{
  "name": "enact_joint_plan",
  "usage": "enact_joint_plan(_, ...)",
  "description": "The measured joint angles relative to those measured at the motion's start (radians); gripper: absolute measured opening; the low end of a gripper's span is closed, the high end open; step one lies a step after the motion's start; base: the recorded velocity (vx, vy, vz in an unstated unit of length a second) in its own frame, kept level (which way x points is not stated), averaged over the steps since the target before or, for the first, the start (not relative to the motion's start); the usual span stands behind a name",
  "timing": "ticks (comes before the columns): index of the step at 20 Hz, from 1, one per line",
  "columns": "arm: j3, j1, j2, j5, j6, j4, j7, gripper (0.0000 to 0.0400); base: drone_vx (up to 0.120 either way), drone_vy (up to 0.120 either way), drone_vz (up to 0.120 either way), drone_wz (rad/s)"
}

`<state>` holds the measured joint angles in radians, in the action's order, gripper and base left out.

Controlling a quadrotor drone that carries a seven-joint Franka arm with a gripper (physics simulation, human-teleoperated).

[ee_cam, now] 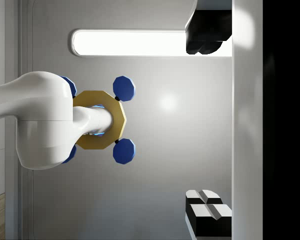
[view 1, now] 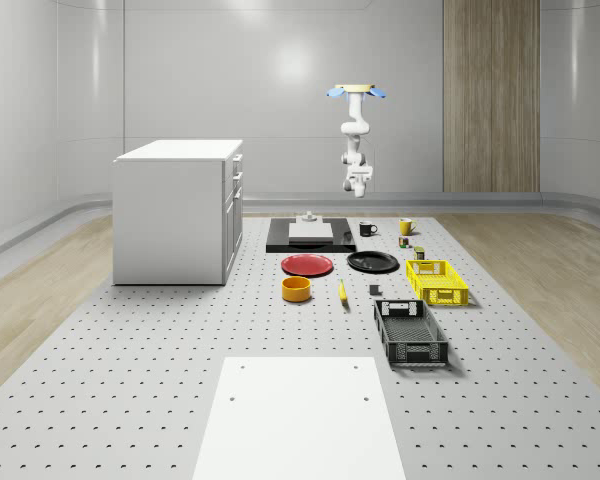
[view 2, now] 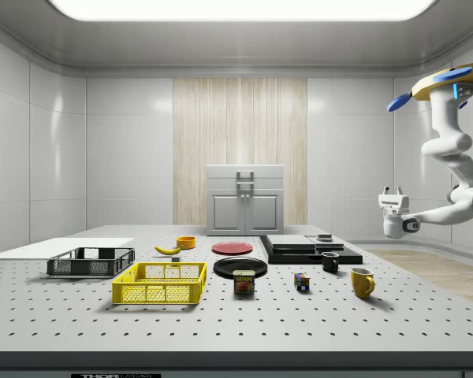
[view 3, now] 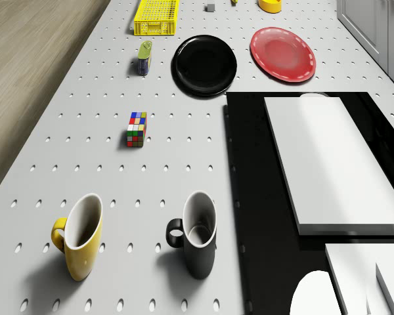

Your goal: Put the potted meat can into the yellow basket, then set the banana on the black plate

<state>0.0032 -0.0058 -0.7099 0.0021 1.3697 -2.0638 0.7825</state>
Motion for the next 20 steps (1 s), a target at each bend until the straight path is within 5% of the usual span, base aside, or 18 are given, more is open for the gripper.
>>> enact_joint_plan(20,0.002,-0.003,0.003,0.000,-0.003,0.021,-0.001,0.0400,0.000,0.120,0.000,0.000)
